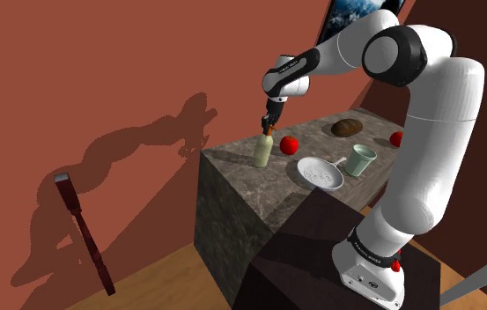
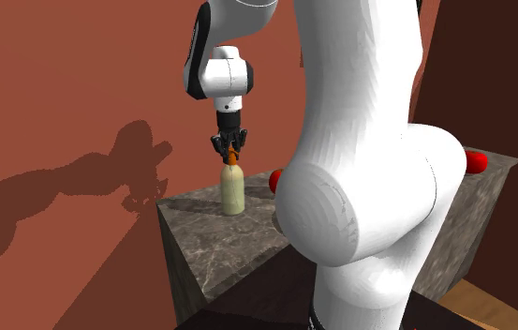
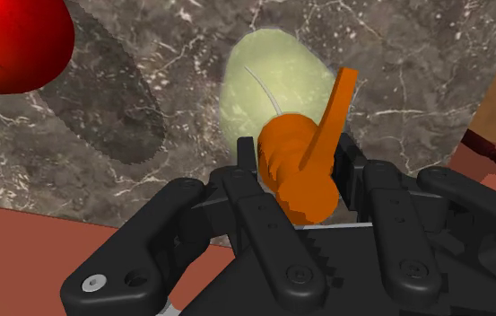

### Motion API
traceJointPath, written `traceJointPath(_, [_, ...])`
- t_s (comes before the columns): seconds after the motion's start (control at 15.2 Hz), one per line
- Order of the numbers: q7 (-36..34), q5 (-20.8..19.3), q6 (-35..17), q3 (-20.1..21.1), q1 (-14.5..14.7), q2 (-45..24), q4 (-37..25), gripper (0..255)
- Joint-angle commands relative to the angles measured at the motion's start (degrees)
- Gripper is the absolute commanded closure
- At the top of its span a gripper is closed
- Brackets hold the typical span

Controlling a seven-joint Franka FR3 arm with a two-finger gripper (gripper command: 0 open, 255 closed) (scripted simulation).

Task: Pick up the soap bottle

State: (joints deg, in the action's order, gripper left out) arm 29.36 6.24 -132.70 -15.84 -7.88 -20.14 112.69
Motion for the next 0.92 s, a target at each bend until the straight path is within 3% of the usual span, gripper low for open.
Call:
traceJointPath(0.0, [0.00,0.00,0.00,0.01,0.00,-0.05,0.04,255])
traceJointPath(0.86, [-1.16,-1.87,7.12,-0.75,0.59,4.67,-2.55,255])
